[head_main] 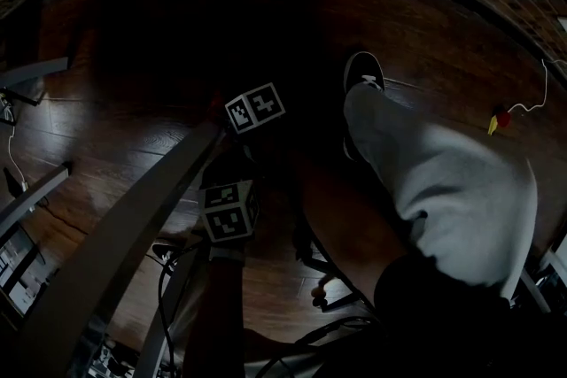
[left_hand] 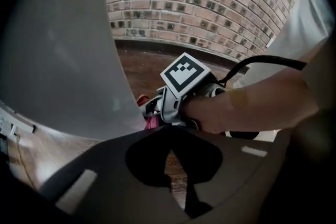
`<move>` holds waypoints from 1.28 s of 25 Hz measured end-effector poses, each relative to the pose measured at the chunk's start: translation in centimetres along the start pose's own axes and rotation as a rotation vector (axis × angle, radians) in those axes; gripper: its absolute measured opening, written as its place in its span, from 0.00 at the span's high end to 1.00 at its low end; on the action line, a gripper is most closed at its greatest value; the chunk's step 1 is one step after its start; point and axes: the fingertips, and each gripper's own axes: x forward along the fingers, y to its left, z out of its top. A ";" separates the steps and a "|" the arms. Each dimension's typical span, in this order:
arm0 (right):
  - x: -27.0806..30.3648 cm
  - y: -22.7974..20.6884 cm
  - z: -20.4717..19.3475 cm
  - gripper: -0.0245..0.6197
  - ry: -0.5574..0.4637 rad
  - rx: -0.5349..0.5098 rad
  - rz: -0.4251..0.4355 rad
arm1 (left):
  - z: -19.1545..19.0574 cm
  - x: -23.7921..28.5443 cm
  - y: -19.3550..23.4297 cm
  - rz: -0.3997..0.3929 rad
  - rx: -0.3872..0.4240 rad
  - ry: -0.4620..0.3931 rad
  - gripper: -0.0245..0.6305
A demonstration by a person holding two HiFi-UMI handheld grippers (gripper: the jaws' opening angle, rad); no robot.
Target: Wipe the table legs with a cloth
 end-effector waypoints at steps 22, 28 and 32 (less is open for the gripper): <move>-15.3 26.1 4.8 0.88 -0.108 -0.328 0.362 | 3.5 -18.6 -2.2 0.061 0.130 -0.345 0.97; -21.5 34.6 5.6 0.88 -0.231 -0.406 0.430 | 1.8 -24.5 -3.6 0.070 0.141 -0.422 0.97; -26.1 40.9 6.3 0.88 -0.323 -0.461 0.490 | 0.4 -27.8 -3.9 0.069 0.137 -0.468 0.97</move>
